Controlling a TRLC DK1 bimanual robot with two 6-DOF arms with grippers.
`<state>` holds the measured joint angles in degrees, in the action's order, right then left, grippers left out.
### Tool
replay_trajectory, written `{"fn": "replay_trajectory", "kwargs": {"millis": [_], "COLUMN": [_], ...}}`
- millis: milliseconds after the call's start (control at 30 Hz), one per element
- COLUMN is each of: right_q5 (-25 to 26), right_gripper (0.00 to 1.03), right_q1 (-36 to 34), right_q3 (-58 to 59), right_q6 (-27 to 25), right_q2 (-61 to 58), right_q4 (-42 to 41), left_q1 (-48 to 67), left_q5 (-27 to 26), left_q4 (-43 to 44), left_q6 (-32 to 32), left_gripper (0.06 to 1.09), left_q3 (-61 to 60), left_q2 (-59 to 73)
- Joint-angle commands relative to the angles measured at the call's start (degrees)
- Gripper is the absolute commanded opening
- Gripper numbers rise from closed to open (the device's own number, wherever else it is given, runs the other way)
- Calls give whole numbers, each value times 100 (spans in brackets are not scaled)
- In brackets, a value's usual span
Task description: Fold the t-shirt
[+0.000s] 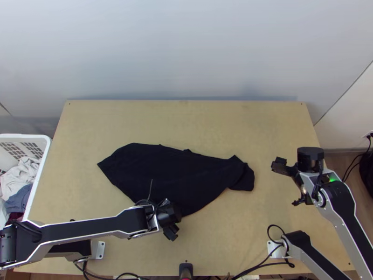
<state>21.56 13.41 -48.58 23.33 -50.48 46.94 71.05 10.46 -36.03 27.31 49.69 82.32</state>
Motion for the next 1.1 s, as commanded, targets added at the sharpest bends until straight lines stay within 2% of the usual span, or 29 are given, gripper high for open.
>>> {"fn": "replay_trajectory", "kwargs": {"millis": [0, 167, 267, 333, 367, 467, 533, 567, 733, 933, 1000, 1033, 1067], "right_q5": [-12, -12, -12, -12, -12, -12, -38, -152, -803, -882, -943, -1181, -1392], "right_gripper": [98, 98, 98, 98, 98, 98, 98, 98, 98, 98, 91, 87, 87], "right_q1": [74, 127, 136, 136, 136, 144, 153, 180, 575, 610, 654, 698, 751], "right_q3": [-38, -47, -55, -73, -82, -117, -143, -152, -99, 24, 68, 112, 147], "right_q6": [-39, -48, -48, -48, -48, -48, -48, -83, -101, 128, 224, 233, 242], "right_q2": [-103, -120, -120, -120, -120, -120, -129, -138, -155, -278, -357, -375, -401], "right_q4": [-9, -9, -9, -9, -9, 8, 44, 105, 483, 360, 395, 395, 369], "left_q1": [6, 6, -3, -3, -3, -21, -29, -47, -495, -1515, -1840, -1998, -2148], "left_q5": [-132, -9, 88, 114, 132, 211, 457, 589, 721, 730, 730, 730, 730], "left_q4": [44, 193, 246, 254, 281, 571, 782, 799, 659, 360, 263, 228, 202], "left_q6": [108, 125, 99, 73, 64, 20, -42, -50, -296, -683, -745, -753, -797], "left_gripper": [103, 101, 82, 80, 75, 39, 16, 10, 10, 10, 10, 10, 10], "left_q3": [-109, -162, -179, -214, -249, -355, -416, -416, -267, 234, 383, 445, 515], "left_q2": [188, 346, 354, 354, 363, 337, 311, 311, -67, -621, -735, -779, -823]}}
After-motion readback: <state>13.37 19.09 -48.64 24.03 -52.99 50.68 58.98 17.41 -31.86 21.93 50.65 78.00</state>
